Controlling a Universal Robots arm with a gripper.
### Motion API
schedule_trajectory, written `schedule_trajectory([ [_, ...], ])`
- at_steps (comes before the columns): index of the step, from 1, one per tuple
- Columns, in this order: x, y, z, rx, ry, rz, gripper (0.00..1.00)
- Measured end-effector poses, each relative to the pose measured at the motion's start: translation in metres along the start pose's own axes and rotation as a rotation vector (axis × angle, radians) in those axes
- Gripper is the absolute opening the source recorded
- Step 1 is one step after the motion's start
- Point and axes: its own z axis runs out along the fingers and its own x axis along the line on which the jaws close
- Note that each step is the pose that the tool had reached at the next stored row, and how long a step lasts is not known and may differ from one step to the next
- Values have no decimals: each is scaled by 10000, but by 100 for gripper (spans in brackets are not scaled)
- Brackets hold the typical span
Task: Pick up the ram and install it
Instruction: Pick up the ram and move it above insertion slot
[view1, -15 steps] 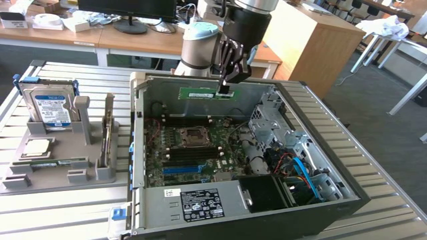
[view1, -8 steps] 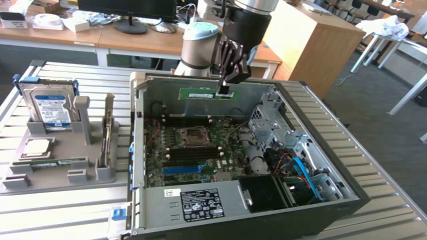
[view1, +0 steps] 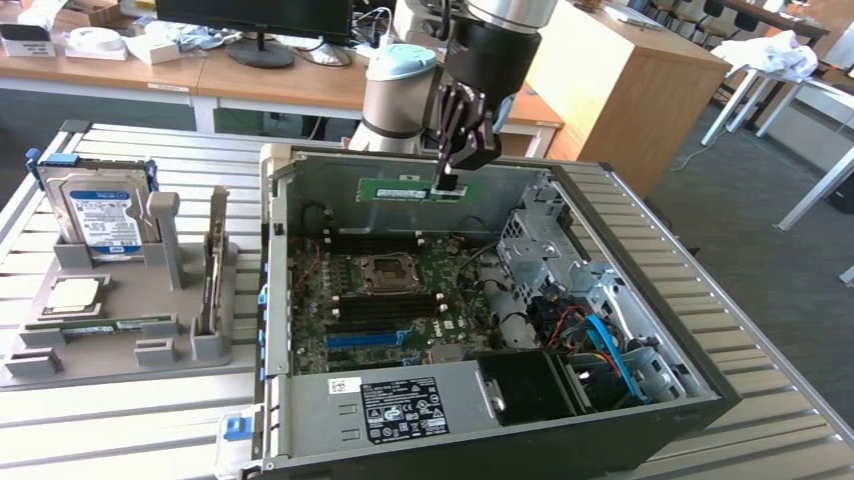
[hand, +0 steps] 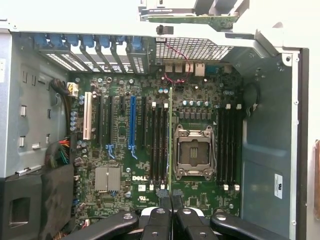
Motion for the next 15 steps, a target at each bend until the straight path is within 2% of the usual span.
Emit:
schedule_trajectory([
  [15,1,-2,43,0,1,0,11],
])
